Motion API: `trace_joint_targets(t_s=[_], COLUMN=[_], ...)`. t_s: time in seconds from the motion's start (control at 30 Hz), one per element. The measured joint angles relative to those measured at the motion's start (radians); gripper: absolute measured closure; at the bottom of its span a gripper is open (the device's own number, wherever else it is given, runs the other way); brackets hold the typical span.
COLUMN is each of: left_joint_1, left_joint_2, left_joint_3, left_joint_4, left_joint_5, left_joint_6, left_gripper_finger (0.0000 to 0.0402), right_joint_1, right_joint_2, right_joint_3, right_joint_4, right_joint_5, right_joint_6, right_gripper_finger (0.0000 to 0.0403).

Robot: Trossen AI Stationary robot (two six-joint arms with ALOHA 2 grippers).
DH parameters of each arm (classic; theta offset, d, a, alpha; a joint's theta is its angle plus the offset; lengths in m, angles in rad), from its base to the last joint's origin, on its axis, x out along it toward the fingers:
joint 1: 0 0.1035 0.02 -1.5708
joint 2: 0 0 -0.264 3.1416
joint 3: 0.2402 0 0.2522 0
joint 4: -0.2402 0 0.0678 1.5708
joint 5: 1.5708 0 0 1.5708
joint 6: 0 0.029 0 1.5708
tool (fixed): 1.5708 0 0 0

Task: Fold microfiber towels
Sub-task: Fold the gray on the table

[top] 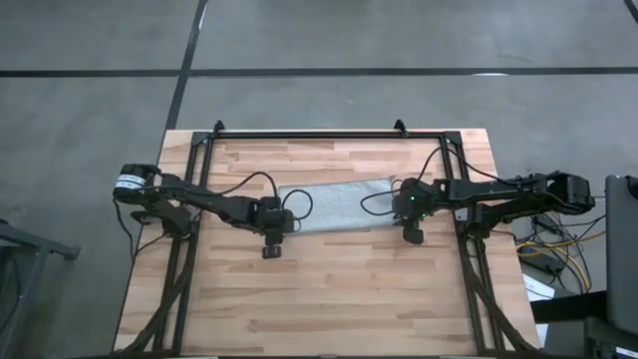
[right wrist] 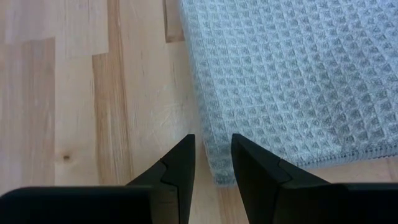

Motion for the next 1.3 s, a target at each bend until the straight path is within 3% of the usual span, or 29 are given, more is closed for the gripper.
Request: trace_joint_targets(t_s=[0.6,0.83,1.3], left_joint_1=[0.000,0.000,0.000], left_joint_2=[0.000,-0.001,-0.001], left_joint_3=[-0.068,-0.068,-0.069], left_joint_4=[0.106,0.103,0.103], left_joint_5=[0.017,0.017,0.017], left_joint_6=[-0.085,-0.108,-0.115], left_gripper_finger=[0.0264,0.0264,0.0264], right_joint_1=[0.017,0.039,0.053], right_joint_2=[0.000,0.000,0.000], right_joint_3=[0.000,-0.002,-0.044], right_joint_4=[0.000,0.000,0.043], right_joint_5=[-0.058,0.073,0.070], right_joint_6=[0.009,-0.025,0.009], right_gripper_finger=[0.0303,0.0303,0.0303])
